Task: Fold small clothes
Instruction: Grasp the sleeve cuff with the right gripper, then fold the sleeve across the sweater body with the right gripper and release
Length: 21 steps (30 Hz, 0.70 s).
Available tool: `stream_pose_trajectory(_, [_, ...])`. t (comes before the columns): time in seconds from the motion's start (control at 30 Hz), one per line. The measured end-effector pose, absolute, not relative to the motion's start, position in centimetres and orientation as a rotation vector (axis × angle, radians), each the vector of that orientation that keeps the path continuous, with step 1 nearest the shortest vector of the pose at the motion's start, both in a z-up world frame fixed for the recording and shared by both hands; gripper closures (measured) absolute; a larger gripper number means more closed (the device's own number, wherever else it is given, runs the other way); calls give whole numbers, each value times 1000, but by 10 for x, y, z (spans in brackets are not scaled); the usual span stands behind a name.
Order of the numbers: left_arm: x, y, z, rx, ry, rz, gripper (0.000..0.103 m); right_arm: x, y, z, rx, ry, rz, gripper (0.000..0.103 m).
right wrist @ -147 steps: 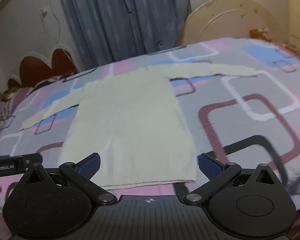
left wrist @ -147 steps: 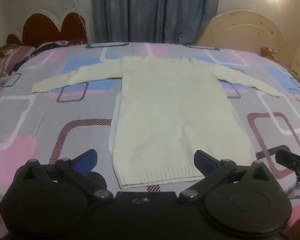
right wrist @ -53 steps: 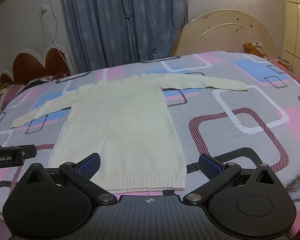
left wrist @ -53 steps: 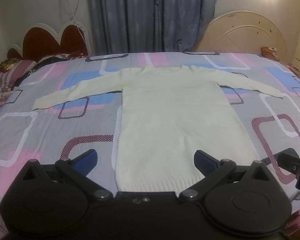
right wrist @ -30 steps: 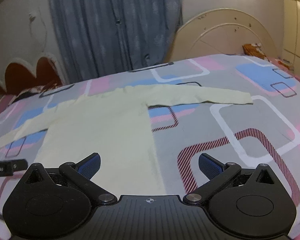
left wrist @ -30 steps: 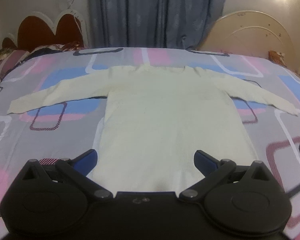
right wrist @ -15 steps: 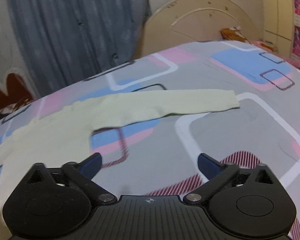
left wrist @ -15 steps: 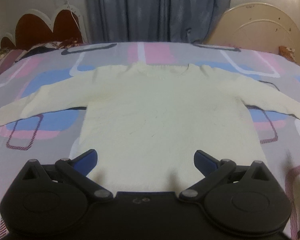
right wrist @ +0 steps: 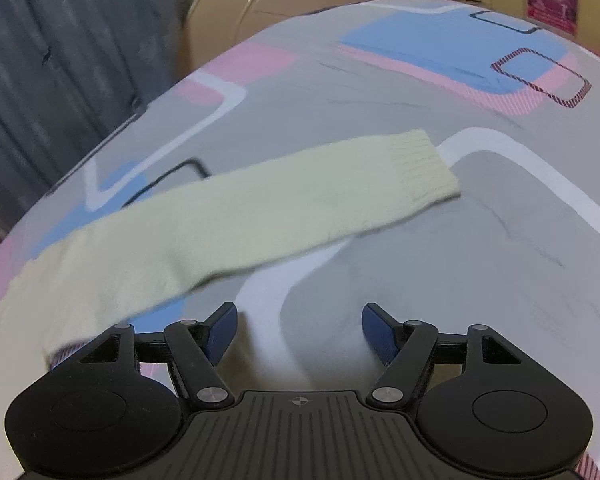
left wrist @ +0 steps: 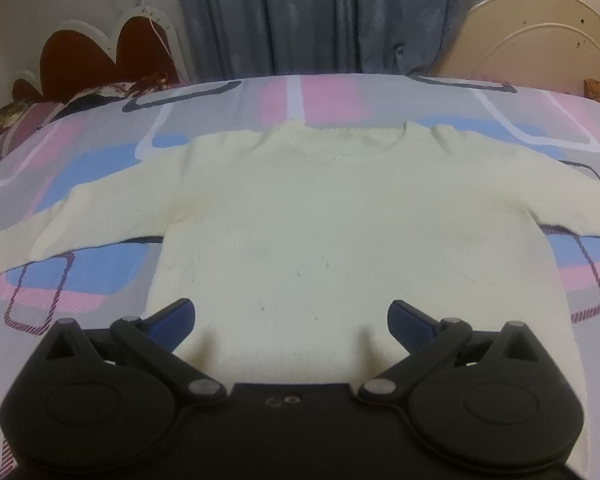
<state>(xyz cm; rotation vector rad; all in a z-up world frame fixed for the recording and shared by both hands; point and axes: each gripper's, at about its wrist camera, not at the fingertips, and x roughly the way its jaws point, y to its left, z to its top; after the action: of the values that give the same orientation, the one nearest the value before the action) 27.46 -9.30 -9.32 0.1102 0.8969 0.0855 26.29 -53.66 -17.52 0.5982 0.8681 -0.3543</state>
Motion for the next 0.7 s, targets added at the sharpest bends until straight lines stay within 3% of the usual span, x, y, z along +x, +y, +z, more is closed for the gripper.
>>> stream_pose_trajectory(0.2, [288,-89,-102,108,909,95,2,282,-555,-178,597,815,-422,35])
stream_pose_trajectory(0.27, [291,-87,-103,97,915,89,2,286,-554,-178,553,803,-444,52])
stream_pose_trajectory(0.33, [292,-85,-104,91,915,89,2,291,-551,-180,520,787,-452,79])
stream_pose_trajectory(0.43, [294,-82,-103,86,916,77,2,288,-553,-180,540,760,-446,96])
stream_pose_trajectory(0.7, [296,-65,-94,47,878,24,2,297,-516,-136,519,641,-304,98])
